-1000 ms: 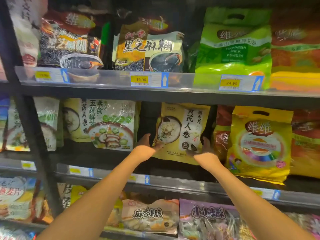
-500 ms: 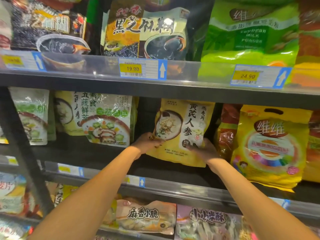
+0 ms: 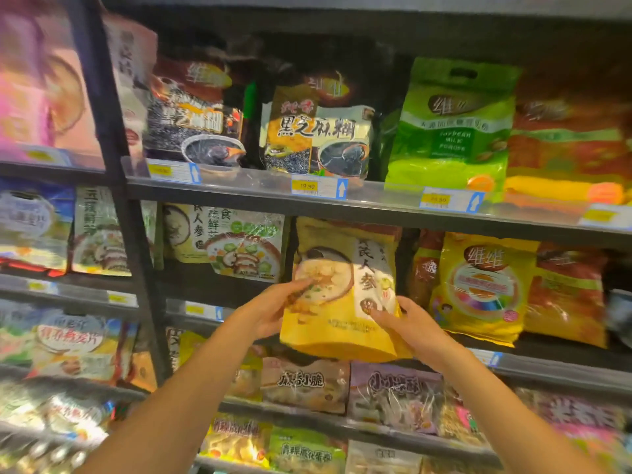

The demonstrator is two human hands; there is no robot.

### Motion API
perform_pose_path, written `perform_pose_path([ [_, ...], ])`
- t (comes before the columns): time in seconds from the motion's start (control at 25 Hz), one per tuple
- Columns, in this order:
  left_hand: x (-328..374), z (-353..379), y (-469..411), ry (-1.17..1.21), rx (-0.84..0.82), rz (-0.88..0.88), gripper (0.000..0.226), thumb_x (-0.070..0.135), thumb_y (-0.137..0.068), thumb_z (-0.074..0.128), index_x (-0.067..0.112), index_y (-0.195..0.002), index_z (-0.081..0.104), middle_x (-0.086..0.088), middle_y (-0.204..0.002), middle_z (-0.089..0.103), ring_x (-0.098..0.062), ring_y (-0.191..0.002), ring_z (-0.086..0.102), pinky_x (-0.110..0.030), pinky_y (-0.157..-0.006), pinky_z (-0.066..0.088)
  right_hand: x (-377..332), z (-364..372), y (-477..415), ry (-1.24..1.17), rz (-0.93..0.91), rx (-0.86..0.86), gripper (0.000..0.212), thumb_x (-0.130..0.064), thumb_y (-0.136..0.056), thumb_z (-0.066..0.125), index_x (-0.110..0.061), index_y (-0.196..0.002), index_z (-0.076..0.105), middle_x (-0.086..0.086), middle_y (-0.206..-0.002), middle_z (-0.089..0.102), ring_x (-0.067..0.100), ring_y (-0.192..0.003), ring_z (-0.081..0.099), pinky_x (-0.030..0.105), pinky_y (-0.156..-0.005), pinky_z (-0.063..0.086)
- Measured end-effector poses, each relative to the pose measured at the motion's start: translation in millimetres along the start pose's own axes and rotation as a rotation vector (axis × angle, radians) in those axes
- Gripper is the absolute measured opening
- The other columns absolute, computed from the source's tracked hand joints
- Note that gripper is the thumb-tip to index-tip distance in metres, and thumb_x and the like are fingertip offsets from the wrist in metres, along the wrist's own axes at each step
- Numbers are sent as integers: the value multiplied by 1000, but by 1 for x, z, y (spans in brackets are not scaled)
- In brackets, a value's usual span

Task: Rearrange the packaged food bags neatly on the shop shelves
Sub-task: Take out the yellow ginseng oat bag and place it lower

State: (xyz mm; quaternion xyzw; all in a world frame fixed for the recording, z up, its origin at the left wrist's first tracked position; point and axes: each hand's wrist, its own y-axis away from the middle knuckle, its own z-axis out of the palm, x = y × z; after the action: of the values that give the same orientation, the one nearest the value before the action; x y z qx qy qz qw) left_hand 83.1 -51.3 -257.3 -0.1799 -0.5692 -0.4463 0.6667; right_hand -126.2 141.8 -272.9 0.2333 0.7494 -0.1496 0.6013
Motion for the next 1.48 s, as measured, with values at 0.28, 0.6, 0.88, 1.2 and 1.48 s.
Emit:
perform_pose_path([
  [0.28,-83,3,80,188,119,15,53,33,-88,74,8,-135,65,-19,-124,75,-35,-112,73,-45,-90,62,53,32,100,65,23,-67,89,-49,-52,99,-28,-129,58,-8,-114,78,13,-104,76,49,-95,60],
  [0.6,-176,44,160,232,411,182,57,33,-84,80,24,-137,61,-10,-118,79,-30,-109,76,-50,-98,58,95,24,181,-23,-28,-165,53,-29,-80,84,-26,-127,62,2,-116,75,-3,-92,74,21,-72,61],
  [0.88,-213,89,211,27,664,224,38,62,-83,76,44,-116,68,6,-120,77,-20,-116,71,-50,-106,54,141,25,224,-161,33,-183,69,-53,-66,84,-27,-127,64,-5,-112,79,17,-97,78,46,-81,64],
  [1.2,-249,81,288,28,951,278,58,77,-78,68,38,-121,71,3,-118,78,-21,-113,73,-52,-103,56,147,75,246,-92,-9,-356,58,-53,-67,82,-28,-117,67,-7,-103,80,10,-87,78,35,-72,64],
  [1.48,-261,33,372,130,1149,309,33,49,-101,58,27,-123,68,-2,-112,80,-23,-105,77,-50,-98,59,132,171,251,-44,-61,-553,41,-42,-78,84,-35,-115,67,-15,-98,80,2,-84,77,22,-66,61],
])
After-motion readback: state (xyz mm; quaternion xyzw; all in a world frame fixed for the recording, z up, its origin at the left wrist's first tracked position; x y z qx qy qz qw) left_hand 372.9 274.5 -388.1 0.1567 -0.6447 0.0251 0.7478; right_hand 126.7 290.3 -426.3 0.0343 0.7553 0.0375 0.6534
